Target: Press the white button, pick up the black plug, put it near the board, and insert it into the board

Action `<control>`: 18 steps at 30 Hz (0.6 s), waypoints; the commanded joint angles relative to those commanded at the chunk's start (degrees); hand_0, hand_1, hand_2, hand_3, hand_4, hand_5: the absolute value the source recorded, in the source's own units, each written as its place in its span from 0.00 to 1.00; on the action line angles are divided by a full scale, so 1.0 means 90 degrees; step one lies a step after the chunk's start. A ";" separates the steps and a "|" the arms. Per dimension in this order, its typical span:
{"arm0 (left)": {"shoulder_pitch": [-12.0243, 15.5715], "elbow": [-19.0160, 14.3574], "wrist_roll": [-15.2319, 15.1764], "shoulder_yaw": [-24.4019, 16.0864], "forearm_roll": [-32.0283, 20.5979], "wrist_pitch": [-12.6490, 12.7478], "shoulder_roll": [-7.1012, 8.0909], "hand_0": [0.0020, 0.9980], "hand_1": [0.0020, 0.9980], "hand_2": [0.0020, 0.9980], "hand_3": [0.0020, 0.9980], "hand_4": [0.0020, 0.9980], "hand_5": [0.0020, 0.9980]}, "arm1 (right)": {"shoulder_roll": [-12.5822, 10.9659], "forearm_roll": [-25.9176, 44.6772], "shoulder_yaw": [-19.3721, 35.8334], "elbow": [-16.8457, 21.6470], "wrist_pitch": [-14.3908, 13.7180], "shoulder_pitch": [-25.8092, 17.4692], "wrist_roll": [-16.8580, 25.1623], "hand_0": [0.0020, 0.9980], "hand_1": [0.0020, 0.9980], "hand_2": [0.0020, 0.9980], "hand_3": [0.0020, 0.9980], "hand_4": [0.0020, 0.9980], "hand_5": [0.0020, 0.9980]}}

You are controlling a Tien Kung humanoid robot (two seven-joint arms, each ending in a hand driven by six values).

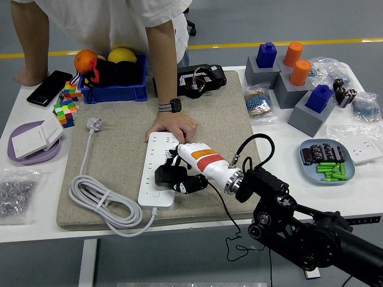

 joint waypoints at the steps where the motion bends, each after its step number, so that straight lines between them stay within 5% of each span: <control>1: -0.0002 0.0000 0.0001 -0.0003 0.0006 -0.0001 0.0000 0.65 0.64 0.63 0.68 0.52 0.10 | -0.0011 0.0002 0.0004 0.0000 0.0002 -0.0001 -0.0001 0.30 0.43 0.41 0.46 0.80 0.00; 18: 0.0017 0.0000 -0.0004 -0.0002 -0.0034 0.0007 -0.0006 0.65 0.64 0.63 0.68 0.52 0.10 | -0.0109 0.0060 -0.0071 -0.0005 0.0028 -0.0052 -0.0023 0.30 0.43 0.41 0.46 0.80 0.00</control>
